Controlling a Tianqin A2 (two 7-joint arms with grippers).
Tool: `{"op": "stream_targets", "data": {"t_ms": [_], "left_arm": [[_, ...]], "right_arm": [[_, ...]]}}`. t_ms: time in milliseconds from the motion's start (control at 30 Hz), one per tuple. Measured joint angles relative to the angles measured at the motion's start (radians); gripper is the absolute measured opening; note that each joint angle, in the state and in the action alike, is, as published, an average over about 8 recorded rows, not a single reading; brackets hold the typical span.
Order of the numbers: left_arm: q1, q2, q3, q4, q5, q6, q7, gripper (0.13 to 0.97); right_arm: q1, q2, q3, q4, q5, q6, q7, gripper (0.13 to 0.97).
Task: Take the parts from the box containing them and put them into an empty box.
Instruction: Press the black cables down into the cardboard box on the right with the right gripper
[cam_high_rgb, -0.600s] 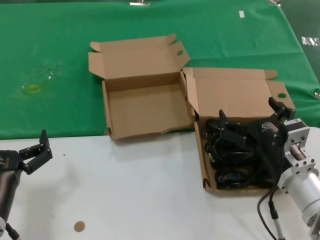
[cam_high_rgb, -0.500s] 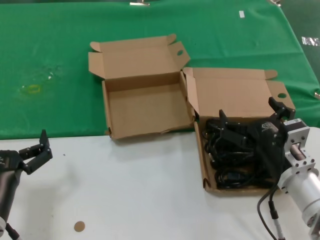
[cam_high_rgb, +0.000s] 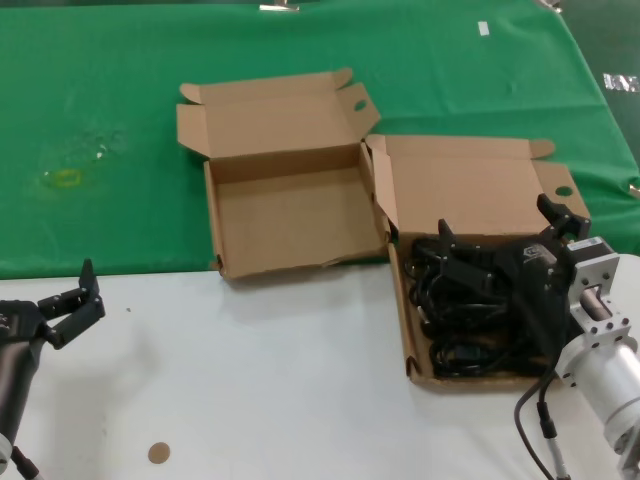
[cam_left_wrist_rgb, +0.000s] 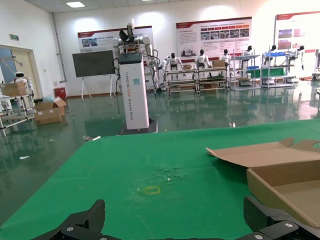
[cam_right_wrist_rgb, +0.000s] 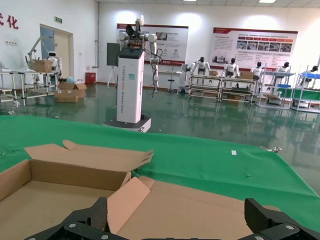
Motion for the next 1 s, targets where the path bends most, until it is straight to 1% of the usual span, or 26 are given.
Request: {"op": "stream_targets", "data": {"t_ms": [400,567,667,700,833,967,1000], "left_arm": [[0.0,0.0,0.0,0.0,0.0,0.0,0.0,0.946],[0.0,0.0,0.0,0.0,0.0,0.0,0.0,0.889],[0.0,0.0,0.0,0.0,0.0,0.0,0.0,0.855],[0.0,0.0,0.0,0.0,0.0,0.0,0.0,0.855],[0.0,0.0,0.0,0.0,0.0,0.0,0.0,0.774],[0.0,0.0,0.0,0.0,0.0,0.0,0.0,0.692],[0.0,0.0,0.0,0.0,0.0,0.0,0.0,0.692]], "right_arm": [[-0.001,0.001,-0.001,-0.001,0.001,0.002,0.002,0.966],[-0.003,0.021,-0.019,-0.002,0.013,0.012,0.014,0.966],[-0.005,0.059,-0.048,0.002,0.033,0.027,0.027,0.966],[-0.005,0.076,-0.061,0.005,0.042,0.032,0.032,0.966],[0.003,0.165,-0.111,0.017,0.077,0.043,0.054,0.966],[0.027,0.263,-0.139,0.029,0.094,0.005,0.079,0.966],[0.036,0.287,-0.141,0.03,0.095,-0.013,0.085,0.966]]}}
